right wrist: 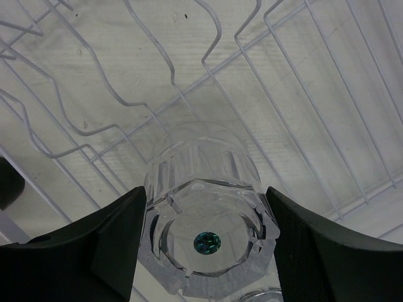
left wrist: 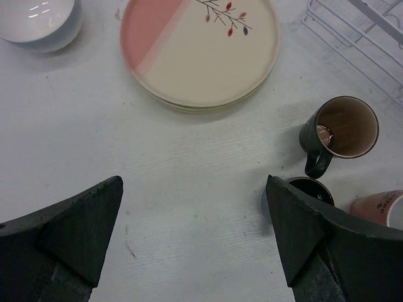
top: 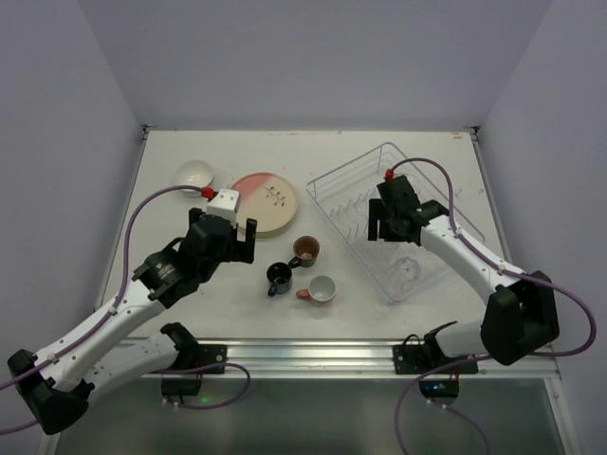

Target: Unload the mixed dishes from the dish rack

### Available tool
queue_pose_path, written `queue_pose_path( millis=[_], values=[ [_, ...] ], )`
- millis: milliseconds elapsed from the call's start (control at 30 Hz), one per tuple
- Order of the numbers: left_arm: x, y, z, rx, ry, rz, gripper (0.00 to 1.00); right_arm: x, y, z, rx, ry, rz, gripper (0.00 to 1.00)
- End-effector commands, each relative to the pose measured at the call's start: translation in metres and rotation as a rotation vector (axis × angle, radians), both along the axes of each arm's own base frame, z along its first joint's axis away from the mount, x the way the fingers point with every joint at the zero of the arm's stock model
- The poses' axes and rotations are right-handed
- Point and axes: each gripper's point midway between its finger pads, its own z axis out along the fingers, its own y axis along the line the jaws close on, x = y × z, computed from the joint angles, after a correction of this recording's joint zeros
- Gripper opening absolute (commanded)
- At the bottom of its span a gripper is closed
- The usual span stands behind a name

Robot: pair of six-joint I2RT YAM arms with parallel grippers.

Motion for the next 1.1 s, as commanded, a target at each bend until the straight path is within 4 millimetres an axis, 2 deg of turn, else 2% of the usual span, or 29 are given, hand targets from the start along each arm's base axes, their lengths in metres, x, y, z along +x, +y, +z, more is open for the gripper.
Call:
queue_pose_path(
  millis=[0,333,467,567,600,667,700,733,767,800,867,900,967,1000,1033,1067],
  values=[
    [0.005,0.003,0.012,-0.012,-0.053,0.019,1.0,0.012,0.006,0.032,0.028,-0.097,0.029,0.0],
    [0.005,0.011,0.023,-0.035,-0.084,0.064,1.0,0.006,0.004,0.065,0.089,-0.212,0.029,0.0],
    [0.004,0.009,0.035,-0.085,-0.104,0.074,1.0,0.0,0.001,0.094,0.134,-0.301,0.019,0.0],
    [0.001,-0.002,0.046,-0.191,-0.103,0.063,1.0,-0.006,0.0,0.114,0.173,-0.363,0.01,0.0],
    [-0.004,-0.013,0.048,-0.258,-0.089,0.026,1.0,-0.011,-0.002,0.128,0.202,-0.412,0.012,0.0],
    [-0.005,-0.032,0.06,-0.363,-0.102,-0.038,1.0,-0.017,0.002,0.144,0.253,-0.468,0.036,0.0],
    [-0.013,-0.049,0.063,-0.441,-0.081,-0.114,1.0,-0.024,0.002,0.16,0.289,-0.52,0.051,0.0],
    [-0.013,-0.063,0.081,-0.524,-0.122,-0.172,1.0,-0.028,0.008,0.169,0.328,-0.547,0.085,0.0],
    [-0.017,-0.074,0.088,-0.577,-0.133,-0.226,1.0,-0.032,0.011,0.177,0.354,-0.572,0.11,0.0],
    [-0.029,-0.092,0.097,-0.663,-0.12,-0.323,1.0,-0.037,0.014,0.185,0.379,-0.597,0.132,0.0],
    [-0.042,-0.123,0.129,-0.837,-0.195,-0.515,1.0,-0.054,0.022,0.214,0.476,-0.712,0.21,0.0],
    [-0.043,-0.123,0.129,-0.854,-0.184,-0.51,1.0,-0.056,0.026,0.214,0.49,-0.705,0.232,0.0],
    [-0.06,-0.146,0.149,-0.966,-0.184,-0.667,1.0,-0.076,0.044,0.237,0.598,-0.775,0.366,0.0],
    [-0.066,-0.157,0.148,-0.988,-0.156,-0.735,1.0,-0.084,0.049,0.244,0.63,-0.793,0.412,0.0],
    [-0.077,-0.165,0.165,-1.043,-0.201,-0.81,1.0,-0.093,0.054,0.256,0.671,-0.846,0.461,0.0],
    [-0.084,-0.171,0.17,-1.067,-0.201,-0.848,1.0,-0.099,0.058,0.262,0.707,-0.858,0.493,0.0]
  ],
)
